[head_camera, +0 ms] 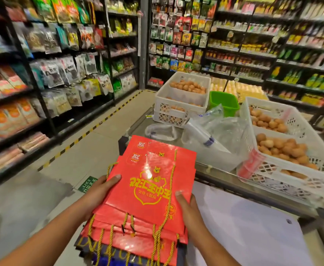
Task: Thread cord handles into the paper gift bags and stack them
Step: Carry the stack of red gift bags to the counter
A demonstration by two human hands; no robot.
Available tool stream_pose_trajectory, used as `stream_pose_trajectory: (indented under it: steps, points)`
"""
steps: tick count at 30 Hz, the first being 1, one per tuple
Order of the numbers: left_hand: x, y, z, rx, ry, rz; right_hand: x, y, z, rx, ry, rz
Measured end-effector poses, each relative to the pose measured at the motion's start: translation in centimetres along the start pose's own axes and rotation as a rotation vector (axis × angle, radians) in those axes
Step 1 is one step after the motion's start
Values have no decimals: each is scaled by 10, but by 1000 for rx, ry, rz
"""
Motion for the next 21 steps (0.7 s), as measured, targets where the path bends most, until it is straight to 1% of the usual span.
stream_pose_trajectory:
  steps: [3, 6, 9, 14, 17, 21]
  points:
    - [12, 1, 34, 7, 7, 17, -15, -13, 27, -31, 21, -73]
    - [36, 5, 62, -17, 23, 100, -39, -24, 46, -34, 14, -177]
    - [55, 8, 81, -42, 32, 114, -46, -30, 57, -64, 72, -230]
    - [66, 9, 105, -23, -15, 135, -51, -34, 78, -93, 143, -240]
    - [75, 13, 124, -74, -41, 216, -51, -34, 88, -133, 203, -259]
    - [69, 12, 143, -121, -158, 314, -52, -36, 102, -187, 301, -304]
Point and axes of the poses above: each hand's wrist, its own z-axis towards the middle knuckle, its own y-axis out of the back of the hand, x = y × z, the point moved 8 cm from there along z, towards the middle knuckle, and after that the axes turned 8 degrees about -x, right-handed, at the moved point
